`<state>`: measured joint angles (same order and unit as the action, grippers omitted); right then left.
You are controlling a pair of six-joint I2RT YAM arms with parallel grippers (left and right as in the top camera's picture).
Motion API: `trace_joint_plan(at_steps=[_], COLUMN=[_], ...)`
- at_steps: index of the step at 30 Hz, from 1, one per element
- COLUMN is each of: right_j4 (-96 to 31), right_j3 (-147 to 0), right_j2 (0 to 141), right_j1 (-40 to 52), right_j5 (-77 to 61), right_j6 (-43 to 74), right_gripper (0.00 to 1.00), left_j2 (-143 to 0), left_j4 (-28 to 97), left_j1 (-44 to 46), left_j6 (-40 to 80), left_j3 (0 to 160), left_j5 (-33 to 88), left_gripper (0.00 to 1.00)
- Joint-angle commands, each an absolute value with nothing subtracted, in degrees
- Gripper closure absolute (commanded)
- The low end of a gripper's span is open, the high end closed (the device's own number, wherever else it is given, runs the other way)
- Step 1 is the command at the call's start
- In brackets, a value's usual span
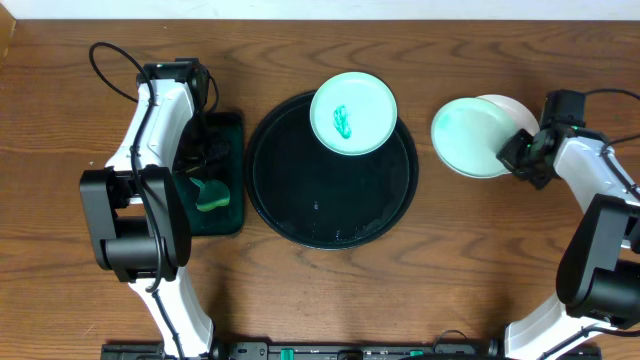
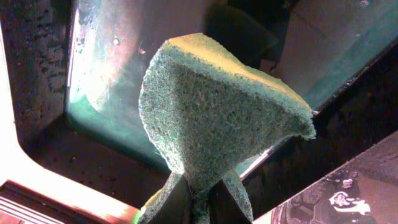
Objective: Clean dirty plates on tray and stack at the side
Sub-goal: 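Open the right gripper and withdraw it from the plate stack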
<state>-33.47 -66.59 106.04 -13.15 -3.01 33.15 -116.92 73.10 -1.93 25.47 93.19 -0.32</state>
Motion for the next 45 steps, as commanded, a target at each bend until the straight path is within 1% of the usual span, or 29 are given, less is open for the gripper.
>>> trace_joint_plan(at_steps=[1, 6, 14, 22, 23, 25, 26, 27, 28, 29, 31, 34, 39, 41, 44, 45], right_j4=[-34.5, -35.4, -36.4, -35.4, -35.0, -34.9, -34.7, -34.5, -34.1, -33.5, -32.7, -32.8, -32.9, -33.1, -32.2, -32.1], right_j3=[-66.7, -66.7, -66.7, -66.7, -66.7, -66.7, -66.7, -66.7, -66.7, -66.7, -66.8, -67.2, -67.4, -67.4, -67.4, -67.4], right_j2=[106.2, 106.2, 106.2, 106.2, 106.2, 106.2, 106.2, 106.2, 106.2, 106.1, 105.7, 104.0, 97.0, 93.5, 88.2, 86.8], right_j1=[-14.4, -16.1, -17.3, -17.2, -17.2, -17.1, -17.2, -17.2, -17.2, -17.2, -17.1, -17.1, -15.9, -15.0, -12.2, -11.1], right_j5=[1.6, 3.5, 5.6, 7.0, 7.0, 6.6, 6.0, 5.1, 3.7, 2.2, -0.3, -1.5, -1.7, -2.3, -7.1, -9.7], right_j6=[36.5, 38.4, 45.3, 46.9, 46.9, 46.6, 45.9, 44.6, 42.7, 40.5, 36.9, 34.4, 31.1, 29.1, 21.5, 18.6], right_gripper=[0.99, 0.99, 0.99, 0.99, 0.96, 0.82, 0.65, 0.57, 0.53, 0.51, 0.52, 0.5, 0.46, 0.46, 0.47, 0.45], left_j2=[-117.0, -117.0, -117.0, -117.0, -117.0, -117.0, -117.0, -117.0, -117.0, -117.0, -117.0, -117.0, -117.0, -117.0, -117.0, -117.0], left_j4=[73.5, 73.5, 73.5, 73.5, 73.5, 73.5, 73.5, 73.5, 73.5, 73.5, 73.5, 73.5, 73.5, 73.5, 73.5, 73.5], left_j1=[-1.9, -1.9, -1.9, -1.9, -1.9, -1.9, -1.9, -1.9, -1.9, -1.9, -1.9, -1.9, -1.9, -1.9, -1.9, -1.9], left_j6=[25.1, 25.1, 25.1, 25.1, 25.1, 25.1, 25.1, 25.1, 25.1, 25.1, 25.1, 25.1, 25.1, 25.1, 25.1, 25.1], left_j3=[92.9, 92.9, 92.9, 92.9, 92.9, 92.8, 92.9, 92.9, 92.9, 92.9, 92.9, 92.9, 92.9, 92.9, 92.9, 92.9], left_j5=[-0.4, -0.4, -0.4, -0.4, -0.4, -0.4, -0.4, -0.4, -0.4, -0.4, -0.4, -0.4, -0.4, -0.4, -0.4, -0.4], left_gripper=[0.93, 0.93, 0.93, 0.93, 0.93, 0.93, 0.93, 0.93, 0.93, 0.93, 0.93, 0.93, 0.93, 0.93, 0.93, 0.93])
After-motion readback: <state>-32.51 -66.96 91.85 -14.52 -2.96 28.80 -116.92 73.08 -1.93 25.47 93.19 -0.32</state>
